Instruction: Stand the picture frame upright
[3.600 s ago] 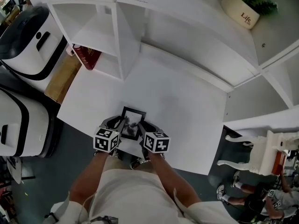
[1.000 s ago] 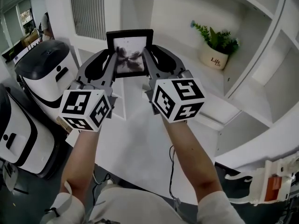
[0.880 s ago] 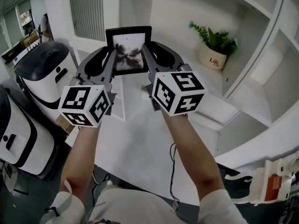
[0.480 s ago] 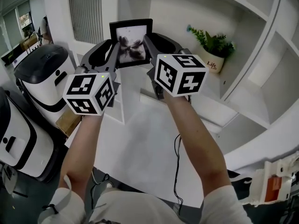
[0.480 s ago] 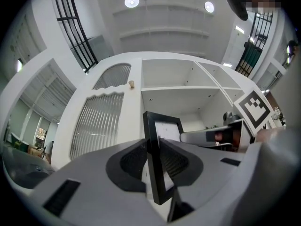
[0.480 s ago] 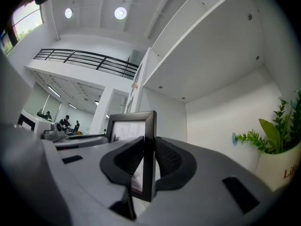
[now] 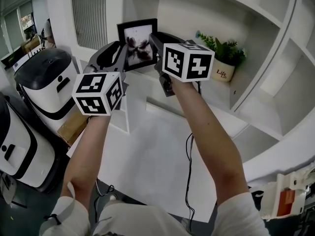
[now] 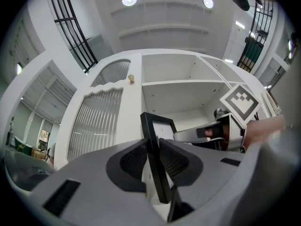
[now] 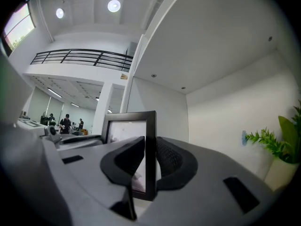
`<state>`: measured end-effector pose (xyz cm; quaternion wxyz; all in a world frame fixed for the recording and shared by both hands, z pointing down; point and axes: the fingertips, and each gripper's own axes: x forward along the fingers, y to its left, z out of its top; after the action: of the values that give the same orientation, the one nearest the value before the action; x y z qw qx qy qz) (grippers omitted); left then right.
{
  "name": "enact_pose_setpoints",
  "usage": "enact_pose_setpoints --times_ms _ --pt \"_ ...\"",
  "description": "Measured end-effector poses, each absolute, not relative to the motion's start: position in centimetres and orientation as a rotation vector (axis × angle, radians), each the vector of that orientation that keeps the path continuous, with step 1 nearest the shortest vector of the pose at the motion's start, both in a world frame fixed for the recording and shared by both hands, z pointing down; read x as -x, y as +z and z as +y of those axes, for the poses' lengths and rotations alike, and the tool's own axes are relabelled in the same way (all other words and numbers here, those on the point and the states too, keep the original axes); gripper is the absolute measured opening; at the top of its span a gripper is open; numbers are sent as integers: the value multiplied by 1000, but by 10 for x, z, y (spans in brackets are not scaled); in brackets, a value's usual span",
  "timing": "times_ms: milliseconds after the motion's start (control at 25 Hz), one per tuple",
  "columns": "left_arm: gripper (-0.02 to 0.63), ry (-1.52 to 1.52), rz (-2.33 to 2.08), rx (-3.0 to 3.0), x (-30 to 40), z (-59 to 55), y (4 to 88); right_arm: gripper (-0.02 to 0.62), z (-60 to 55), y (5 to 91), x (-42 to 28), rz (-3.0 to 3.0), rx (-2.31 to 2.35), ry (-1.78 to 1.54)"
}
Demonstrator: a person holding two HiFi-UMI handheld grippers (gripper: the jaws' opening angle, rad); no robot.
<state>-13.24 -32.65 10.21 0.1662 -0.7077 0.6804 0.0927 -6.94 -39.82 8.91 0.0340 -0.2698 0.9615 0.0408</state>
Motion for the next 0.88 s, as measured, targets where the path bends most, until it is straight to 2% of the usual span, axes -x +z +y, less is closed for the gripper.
enact_pose_setpoints --times_ms 880 --pt "87 33 1985 1880 126 -354 123 74 -448 116 95 3040 737 -38"
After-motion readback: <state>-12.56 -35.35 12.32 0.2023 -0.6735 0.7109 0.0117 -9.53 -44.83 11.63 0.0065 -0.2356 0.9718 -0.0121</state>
